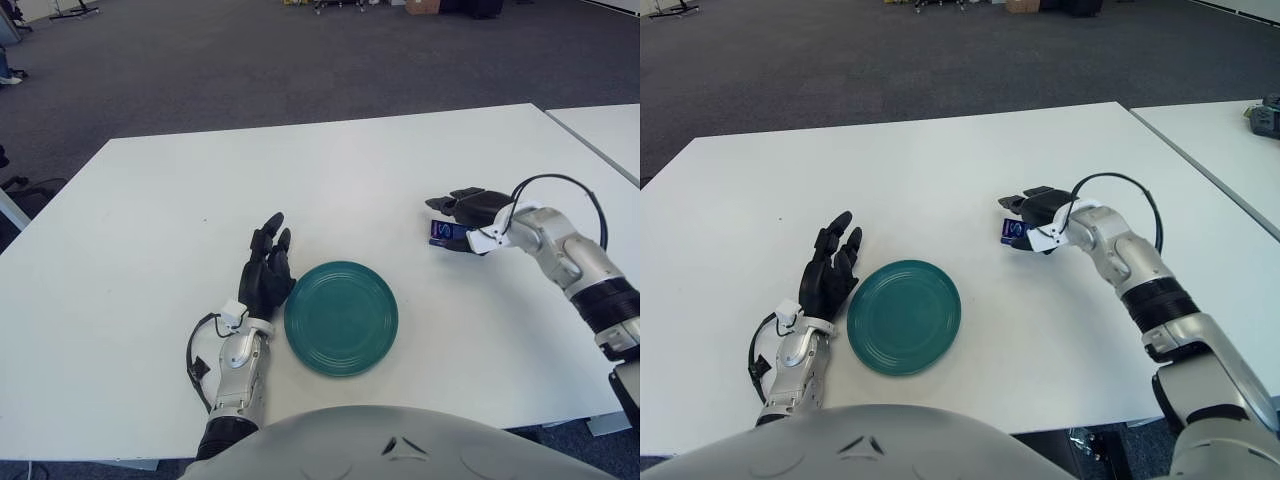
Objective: Put the gum into the plate.
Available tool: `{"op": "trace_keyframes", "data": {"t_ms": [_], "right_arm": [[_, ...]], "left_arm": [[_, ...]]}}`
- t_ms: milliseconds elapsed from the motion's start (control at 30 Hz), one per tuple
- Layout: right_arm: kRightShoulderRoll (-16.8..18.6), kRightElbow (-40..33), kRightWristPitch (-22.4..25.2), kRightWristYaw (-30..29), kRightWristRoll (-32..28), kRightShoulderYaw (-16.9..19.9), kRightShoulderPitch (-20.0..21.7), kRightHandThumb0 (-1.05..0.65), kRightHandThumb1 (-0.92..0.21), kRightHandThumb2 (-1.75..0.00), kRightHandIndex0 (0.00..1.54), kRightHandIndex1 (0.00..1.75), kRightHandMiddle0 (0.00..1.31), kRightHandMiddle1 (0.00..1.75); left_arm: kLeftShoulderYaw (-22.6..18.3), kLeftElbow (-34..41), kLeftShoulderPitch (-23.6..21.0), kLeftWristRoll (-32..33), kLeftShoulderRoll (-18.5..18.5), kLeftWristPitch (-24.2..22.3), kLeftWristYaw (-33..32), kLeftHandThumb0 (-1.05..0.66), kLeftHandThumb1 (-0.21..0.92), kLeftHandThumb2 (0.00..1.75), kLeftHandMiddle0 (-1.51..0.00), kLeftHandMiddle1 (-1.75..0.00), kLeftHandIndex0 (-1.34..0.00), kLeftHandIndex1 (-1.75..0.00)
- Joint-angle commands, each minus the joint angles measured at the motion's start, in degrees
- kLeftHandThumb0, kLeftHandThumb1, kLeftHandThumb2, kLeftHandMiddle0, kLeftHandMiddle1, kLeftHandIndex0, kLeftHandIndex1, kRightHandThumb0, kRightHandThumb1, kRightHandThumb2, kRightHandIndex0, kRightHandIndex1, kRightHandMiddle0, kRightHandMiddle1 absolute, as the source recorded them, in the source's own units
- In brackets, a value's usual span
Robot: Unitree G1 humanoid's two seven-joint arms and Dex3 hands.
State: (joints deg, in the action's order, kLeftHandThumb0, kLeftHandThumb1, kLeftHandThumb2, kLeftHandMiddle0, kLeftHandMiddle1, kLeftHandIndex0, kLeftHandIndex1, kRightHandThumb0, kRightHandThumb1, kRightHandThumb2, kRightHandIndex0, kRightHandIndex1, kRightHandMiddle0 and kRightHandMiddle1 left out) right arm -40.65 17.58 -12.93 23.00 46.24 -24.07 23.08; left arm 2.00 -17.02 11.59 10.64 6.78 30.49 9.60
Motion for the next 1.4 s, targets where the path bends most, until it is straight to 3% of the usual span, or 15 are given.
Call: {"op": "trace_keyframes", "data": {"t_ms": [0, 267, 567, 700, 900, 1033, 1167, 1367], "right_arm": [[2.1, 0.8, 1.7, -3.8, 0.9, 0.2, -0.8, -1.05, -0.92, -0.85, 0.03, 0.01, 0.05, 0.03], [5.1, 2.3, 5.6, -10.2, 1.2, 0.7, -3.4, -1.05, -0.92, -0.86, 0.04, 0.01, 0.07, 0.05], [5.8, -5.0, 14.9, -12.3, 2.2, 2.9, -9.8, -1.05, -0.92, -0.85, 0.03, 0.0, 0.05, 0.06], [6.4, -12.2, 21.4, -10.9, 3.6, 4.3, -15.0, -1.05, -0.92, -0.86, 0.02, 0.0, 0.04, 0.07], [7.3, -16.0, 25.9, -10.4, 5.2, 4.0, -18.0, -1.05, -0.92, -0.87, 0.02, 0.0, 0.03, 0.08], [8.0, -12.0, 26.6, -12.1, 5.5, 3.6, -17.1, -1.05, -0.92, -0.86, 0.02, 0.0, 0.02, 0.11], [8.4, -2.9, 24.6, -15.5, 4.7, 3.4, -13.6, -1.05, -0.92, -0.85, 0.03, 0.0, 0.0, 0.13], [8.4, 1.5, 24.0, -17.6, 4.7, 2.7, -12.2, -1.05, -0.92, -0.84, 0.03, 0.0, 0.0, 0.14]], "left_arm": [[0.3, -4.4, 3.7, 0.9, 3.5, 0.8, -0.3, -1.05, 0.92, 0.81, -0.33, -0.01, 0.0, -0.7], [0.2, -6.1, 2.9, 0.9, 3.8, 2.3, -0.3, -1.05, 0.92, 0.84, -0.33, -0.01, 0.0, -0.7], [0.1, -7.4, 2.7, 2.1, 4.6, 3.8, 0.1, -1.05, 0.92, 0.85, -0.31, 0.0, 0.0, -0.65], [0.5, -6.1, 3.2, 1.6, 4.5, 2.8, -0.7, -1.05, 0.92, 0.85, -0.31, 0.0, 0.0, -0.65], [1.3, -3.5, 4.1, 0.6, 4.0, 0.8, -1.5, -1.05, 0.92, 0.86, -0.31, 0.0, 0.0, -0.66], [1.5, -2.4, 4.3, 1.0, 3.0, -1.6, -0.7, -1.05, 0.92, 0.83, -0.31, 0.0, 0.0, -0.7], [1.0, -2.2, 4.0, 2.4, 3.0, -3.4, 0.0, -1.05, 0.92, 0.78, -0.32, -0.01, 0.0, -0.74], [0.8, -3.3, 3.3, 2.1, 3.4, -1.5, -0.1, -1.05, 0.92, 0.77, -0.31, 0.0, 0.0, -0.71]]}}
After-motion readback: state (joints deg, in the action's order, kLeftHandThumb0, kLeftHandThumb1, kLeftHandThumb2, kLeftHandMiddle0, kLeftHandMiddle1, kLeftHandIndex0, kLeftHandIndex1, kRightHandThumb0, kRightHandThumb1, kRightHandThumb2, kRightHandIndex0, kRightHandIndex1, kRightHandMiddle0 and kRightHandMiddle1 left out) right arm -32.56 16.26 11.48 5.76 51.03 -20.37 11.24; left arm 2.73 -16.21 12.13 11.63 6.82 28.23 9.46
